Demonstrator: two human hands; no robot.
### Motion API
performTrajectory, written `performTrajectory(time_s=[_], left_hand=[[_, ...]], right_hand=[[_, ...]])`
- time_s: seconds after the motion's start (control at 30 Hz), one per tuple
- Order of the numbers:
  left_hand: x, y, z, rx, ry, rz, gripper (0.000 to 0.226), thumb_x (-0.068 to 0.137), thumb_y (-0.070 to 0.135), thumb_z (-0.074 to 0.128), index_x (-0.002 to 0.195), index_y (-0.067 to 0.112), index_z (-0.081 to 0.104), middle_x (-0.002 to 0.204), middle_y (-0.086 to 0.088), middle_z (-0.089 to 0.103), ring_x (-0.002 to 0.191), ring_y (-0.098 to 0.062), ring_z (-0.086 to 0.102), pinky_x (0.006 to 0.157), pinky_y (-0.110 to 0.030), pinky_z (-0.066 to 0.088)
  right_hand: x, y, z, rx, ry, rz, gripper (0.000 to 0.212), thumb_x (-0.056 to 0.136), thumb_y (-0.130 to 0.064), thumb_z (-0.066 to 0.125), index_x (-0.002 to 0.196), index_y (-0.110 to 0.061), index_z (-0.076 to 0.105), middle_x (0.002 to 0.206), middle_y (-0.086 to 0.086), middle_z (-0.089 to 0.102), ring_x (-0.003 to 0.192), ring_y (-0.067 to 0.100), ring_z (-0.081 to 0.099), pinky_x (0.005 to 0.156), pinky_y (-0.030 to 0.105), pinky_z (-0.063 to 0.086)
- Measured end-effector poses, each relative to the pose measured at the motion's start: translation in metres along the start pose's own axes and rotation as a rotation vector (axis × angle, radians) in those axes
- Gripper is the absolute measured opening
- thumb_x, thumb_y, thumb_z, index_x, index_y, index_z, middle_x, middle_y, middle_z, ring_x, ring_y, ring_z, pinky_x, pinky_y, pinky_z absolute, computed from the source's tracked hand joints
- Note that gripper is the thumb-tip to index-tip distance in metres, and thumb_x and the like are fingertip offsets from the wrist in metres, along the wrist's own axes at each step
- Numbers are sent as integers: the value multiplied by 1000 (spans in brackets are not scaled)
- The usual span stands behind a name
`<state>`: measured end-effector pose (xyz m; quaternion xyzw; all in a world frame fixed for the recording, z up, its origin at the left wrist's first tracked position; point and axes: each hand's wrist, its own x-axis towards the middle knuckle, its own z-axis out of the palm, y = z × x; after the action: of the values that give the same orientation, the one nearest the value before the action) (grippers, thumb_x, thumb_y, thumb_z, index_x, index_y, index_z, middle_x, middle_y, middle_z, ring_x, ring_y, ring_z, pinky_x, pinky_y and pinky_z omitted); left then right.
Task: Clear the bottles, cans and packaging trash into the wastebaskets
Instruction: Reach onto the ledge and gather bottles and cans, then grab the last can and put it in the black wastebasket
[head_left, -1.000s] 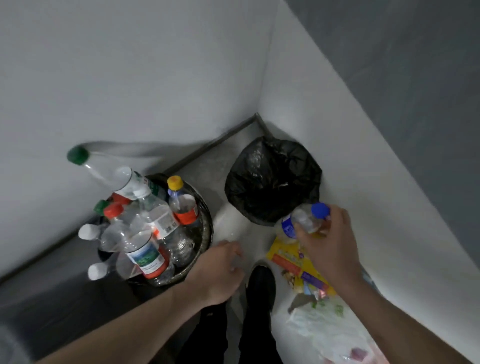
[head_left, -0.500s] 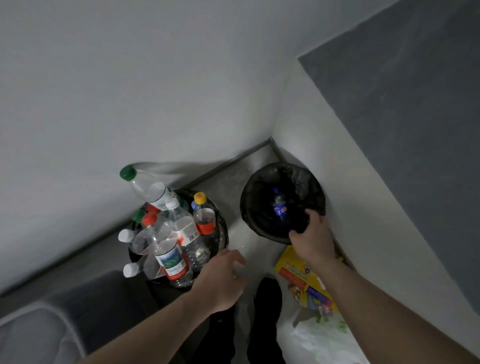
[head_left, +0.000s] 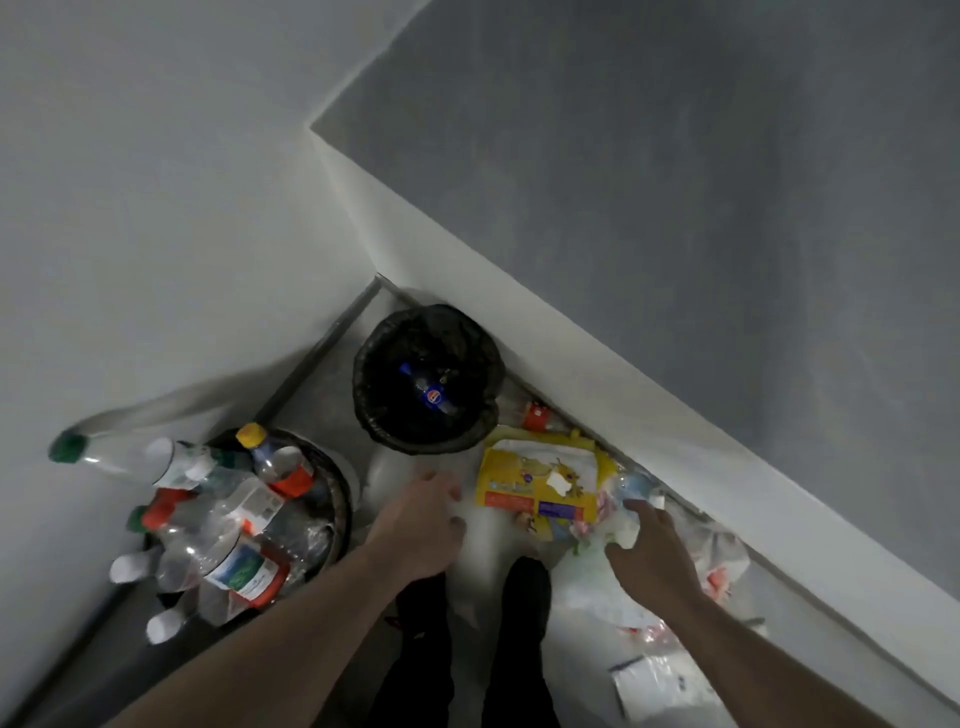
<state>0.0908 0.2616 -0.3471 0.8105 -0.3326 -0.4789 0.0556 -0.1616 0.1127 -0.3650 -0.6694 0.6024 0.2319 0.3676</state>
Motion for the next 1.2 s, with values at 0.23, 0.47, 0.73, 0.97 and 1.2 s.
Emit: performTrajectory(time_s=[0.23, 0.47, 0.73, 0.97, 1.2], left_hand=[[24, 59, 45, 149, -103, 71, 34, 93, 30, 58, 127, 30, 53, 143, 11, 35, 105, -18, 58, 84, -32, 47], [-7, 143, 46, 258, -83, 162, 34, 90, 27, 59, 124, 31, 55, 132, 10, 42, 99, -11, 55, 80, -26, 42], [-5, 248, 42, 252, 46, 341, 30, 83, 24, 66, 105, 42, 56, 129, 18, 42, 103, -10, 61, 84, -27, 48], [4, 270, 91, 395, 37, 467, 38, 61, 45, 79, 92, 45, 57, 113, 27, 44, 97, -2, 55, 80, -17, 40], [-31, 256, 85, 333, -62, 549, 45, 67, 45, 50, 110, 38, 60, 130, 18, 43, 118, -11, 55, 96, -21, 42]], right_hand=[[-18, 68, 6, 110, -13, 121, 58, 90, -20, 63, 145, -25, 43, 142, 5, 45, 123, 30, 52, 86, 29, 38], [-69, 112, -61, 271, 48, 14, 65, 87, -22, 65, 147, -30, 41, 148, -7, 39, 131, 15, 47, 93, 22, 42], [-74, 172, -137, 327, 233, -53, 64, 82, -34, 64, 143, -37, 43, 147, -18, 38, 131, 9, 49, 99, 23, 44], [-71, 232, -104, 380, 249, 103, 77, 57, -44, 60, 133, -38, 56, 144, -5, 52, 112, 24, 68, 83, 37, 58], [-101, 240, -50, 416, 335, 65, 103, 42, -44, 81, 131, -63, 32, 115, 7, 72, 78, 21, 77, 59, 21, 58]])
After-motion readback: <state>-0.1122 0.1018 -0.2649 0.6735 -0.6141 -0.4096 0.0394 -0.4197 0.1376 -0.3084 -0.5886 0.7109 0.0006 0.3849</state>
